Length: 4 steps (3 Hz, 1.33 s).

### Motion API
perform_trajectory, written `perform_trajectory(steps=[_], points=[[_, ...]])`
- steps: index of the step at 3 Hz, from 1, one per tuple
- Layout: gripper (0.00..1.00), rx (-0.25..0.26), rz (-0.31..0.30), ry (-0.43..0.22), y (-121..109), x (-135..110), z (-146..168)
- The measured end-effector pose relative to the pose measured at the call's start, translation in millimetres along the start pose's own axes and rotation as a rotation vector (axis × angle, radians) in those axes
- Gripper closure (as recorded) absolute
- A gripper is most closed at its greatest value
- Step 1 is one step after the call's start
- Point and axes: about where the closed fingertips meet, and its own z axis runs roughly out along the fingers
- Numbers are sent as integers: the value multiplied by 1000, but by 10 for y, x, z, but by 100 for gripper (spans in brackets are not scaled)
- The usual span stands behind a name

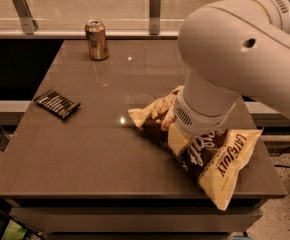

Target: Move brown chip bag near orange can

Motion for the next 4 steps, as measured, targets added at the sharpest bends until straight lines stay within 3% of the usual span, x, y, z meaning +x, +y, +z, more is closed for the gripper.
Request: perform_trajectory(steps=[1, 2, 4], points=[[88, 2, -1, -3, 4, 1, -13], [100, 4, -1, -5, 8, 1, -24], [100, 4, -1, -5, 8, 0, -28]])
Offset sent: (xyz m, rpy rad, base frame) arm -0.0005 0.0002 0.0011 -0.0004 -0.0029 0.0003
